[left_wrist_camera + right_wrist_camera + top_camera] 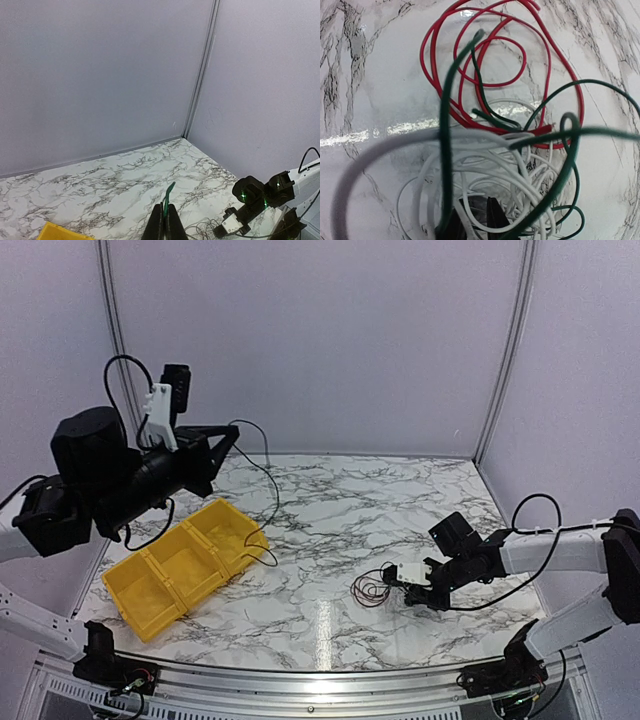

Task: Untangle the cables

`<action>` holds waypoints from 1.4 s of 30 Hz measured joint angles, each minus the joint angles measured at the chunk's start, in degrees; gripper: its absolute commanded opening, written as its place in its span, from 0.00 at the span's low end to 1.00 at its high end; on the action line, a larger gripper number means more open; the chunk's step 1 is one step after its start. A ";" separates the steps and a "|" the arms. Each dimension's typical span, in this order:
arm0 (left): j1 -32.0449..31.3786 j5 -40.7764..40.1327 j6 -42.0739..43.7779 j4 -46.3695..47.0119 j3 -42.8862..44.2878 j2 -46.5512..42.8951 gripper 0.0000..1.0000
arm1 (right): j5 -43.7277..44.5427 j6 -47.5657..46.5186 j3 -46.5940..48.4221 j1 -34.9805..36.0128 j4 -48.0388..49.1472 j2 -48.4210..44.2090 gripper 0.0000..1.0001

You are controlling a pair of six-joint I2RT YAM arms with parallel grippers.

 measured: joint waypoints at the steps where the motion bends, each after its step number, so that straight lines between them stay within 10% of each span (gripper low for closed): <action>1: 0.00 -1.05 0.46 -0.90 0.70 -1.22 0.00 | 0.07 0.00 0.00 0.00 0.02 0.09 0.16; 25: 0.63 -16.46 -2.60 -18.03 -0.90 -11.06 0.00 | 1.44 0.02 0.02 0.00 0.24 0.20 0.20; 42: 18.99 -1.81 -9.01 -18.93 -6.84 -5.62 0.00 | 1.88 0.02 0.02 0.00 0.28 0.20 0.20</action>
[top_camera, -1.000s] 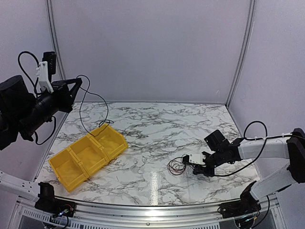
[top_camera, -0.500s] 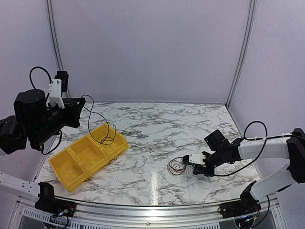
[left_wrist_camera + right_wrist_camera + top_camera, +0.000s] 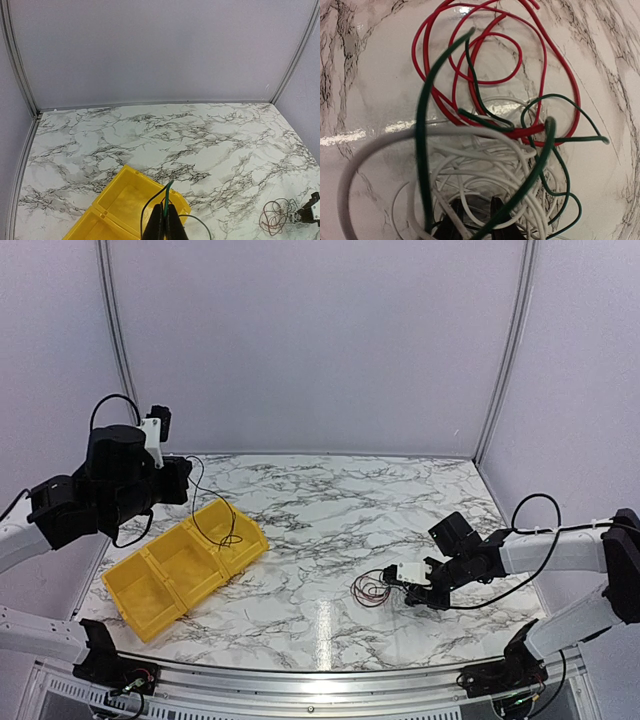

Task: Untangle the cables

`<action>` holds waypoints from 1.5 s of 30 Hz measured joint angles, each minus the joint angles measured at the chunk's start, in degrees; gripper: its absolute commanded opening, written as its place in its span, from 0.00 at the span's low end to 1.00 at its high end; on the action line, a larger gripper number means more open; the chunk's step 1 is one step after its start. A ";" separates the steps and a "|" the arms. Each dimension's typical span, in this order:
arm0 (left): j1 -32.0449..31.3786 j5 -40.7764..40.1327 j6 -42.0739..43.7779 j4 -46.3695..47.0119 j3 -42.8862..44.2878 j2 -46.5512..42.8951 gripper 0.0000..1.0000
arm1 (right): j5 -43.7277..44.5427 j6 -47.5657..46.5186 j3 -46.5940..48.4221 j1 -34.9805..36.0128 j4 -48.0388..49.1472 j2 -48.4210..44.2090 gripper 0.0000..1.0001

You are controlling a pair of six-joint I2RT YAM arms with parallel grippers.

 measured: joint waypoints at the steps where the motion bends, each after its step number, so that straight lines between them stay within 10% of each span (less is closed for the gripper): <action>1: 1.29 1.29 -0.04 0.15 0.00 0.85 0.00 | 0.00 0.00 0.00 0.00 0.00 0.00 0.20; 18: 18.27 12.33 -1.53 3.80 2.38 17.88 0.00 | 1.38 -0.02 0.00 0.00 -0.02 -0.24 0.20; 45: 18.62 20.09 -6.49 12.61 -4.04 33.64 0.00 | 2.54 -0.04 0.00 0.00 -0.07 -0.44 0.20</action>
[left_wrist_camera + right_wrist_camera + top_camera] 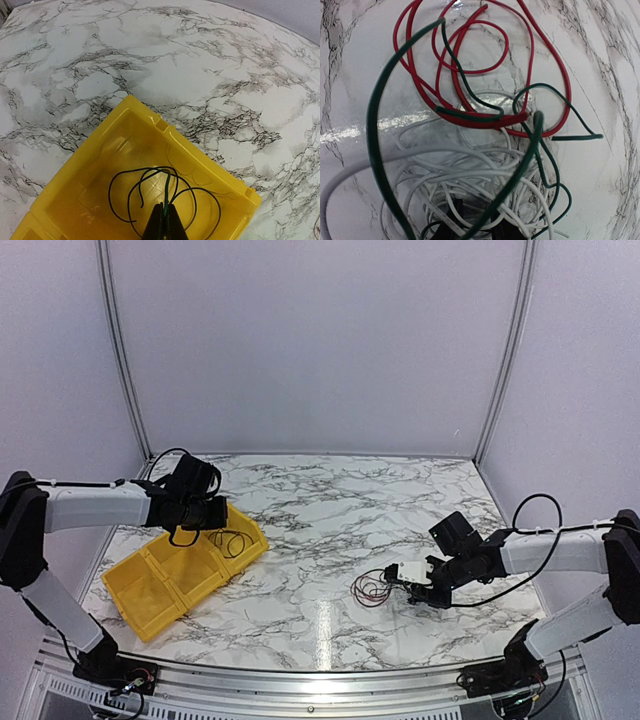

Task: Untangle the cables

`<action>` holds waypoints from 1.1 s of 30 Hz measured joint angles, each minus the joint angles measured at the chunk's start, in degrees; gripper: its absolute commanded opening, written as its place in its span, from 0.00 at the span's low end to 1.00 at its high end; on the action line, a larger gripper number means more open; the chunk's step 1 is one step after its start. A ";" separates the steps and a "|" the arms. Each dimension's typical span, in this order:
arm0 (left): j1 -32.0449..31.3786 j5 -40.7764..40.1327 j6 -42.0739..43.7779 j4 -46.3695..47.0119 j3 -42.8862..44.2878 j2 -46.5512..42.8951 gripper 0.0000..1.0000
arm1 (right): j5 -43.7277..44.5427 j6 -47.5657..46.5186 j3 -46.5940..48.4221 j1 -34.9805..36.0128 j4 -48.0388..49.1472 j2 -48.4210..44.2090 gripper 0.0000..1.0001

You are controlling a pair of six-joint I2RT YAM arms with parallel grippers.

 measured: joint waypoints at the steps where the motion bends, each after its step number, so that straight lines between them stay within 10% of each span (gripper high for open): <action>1: 0.00 0.44 -0.13 0.07 0.04 0.96 0.00 | 0.00 0.00 0.00 0.00 0.00 0.00 0.20; 8: 0.00 2.51 -1.09 0.00 0.09 5.46 0.00 | 0.04 0.00 0.00 0.00 0.02 0.00 0.21; 14: 0.00 2.75 -1.57 -0.46 0.09 3.93 0.42 | 0.07 0.00 0.00 0.00 0.02 0.00 0.20; 20: 0.00 1.22 -2.23 -3.32 0.26 -3.08 0.63 | 0.37 0.00 0.00 0.00 0.02 0.00 0.20; 33: -11.61 -2.03 -1.09 -8.79 3.72 -14.97 0.62 | 1.64 -0.07 -0.04 0.00 0.04 -2.03 0.29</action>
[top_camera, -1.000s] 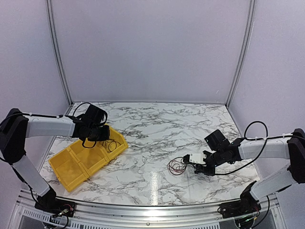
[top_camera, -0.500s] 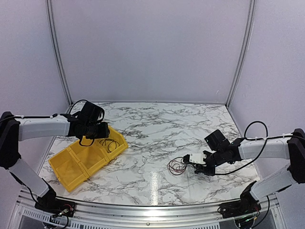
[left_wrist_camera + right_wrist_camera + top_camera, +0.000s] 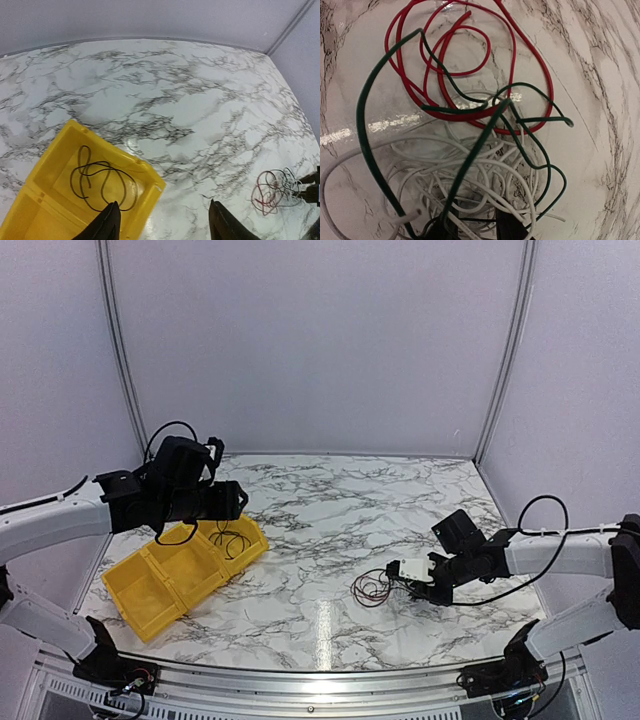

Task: Untangle the cables

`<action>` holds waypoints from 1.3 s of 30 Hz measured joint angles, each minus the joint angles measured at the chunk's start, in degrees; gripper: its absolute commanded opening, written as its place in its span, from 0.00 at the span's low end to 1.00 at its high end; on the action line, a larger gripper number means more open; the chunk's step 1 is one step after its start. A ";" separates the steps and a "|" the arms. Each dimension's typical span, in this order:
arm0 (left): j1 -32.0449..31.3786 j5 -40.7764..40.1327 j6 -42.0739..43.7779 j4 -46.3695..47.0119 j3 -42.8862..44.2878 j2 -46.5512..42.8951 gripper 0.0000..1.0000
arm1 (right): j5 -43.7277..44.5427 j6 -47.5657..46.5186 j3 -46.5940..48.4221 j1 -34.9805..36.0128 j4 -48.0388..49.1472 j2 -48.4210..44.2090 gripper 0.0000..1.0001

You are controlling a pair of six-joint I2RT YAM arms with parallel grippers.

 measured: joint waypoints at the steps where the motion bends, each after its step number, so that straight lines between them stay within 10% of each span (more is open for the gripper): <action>1: -2.45 0.17 0.07 0.00 0.94 0.57 0.62 | 0.24 -0.11 0.00 0.00 0.00 -0.31 0.31; 8: -15.43 2.25 -0.44 2.36 6.12 10.10 0.62 | 2.21 -1.55 0.26 -0.72 -2.60 -9.44 0.50; 17: -21.84 5.97 -4.11 7.65 11.30 29.18 0.55 | -7.30 -4.09 1.79 -2.99 -3.10 -20.81 0.48; 39: -18.84 18.67 -18.47 23.69 15.76 44.06 0.24 | -2.80 -4.00 -1.29 7.69 4.24 -1.64 0.47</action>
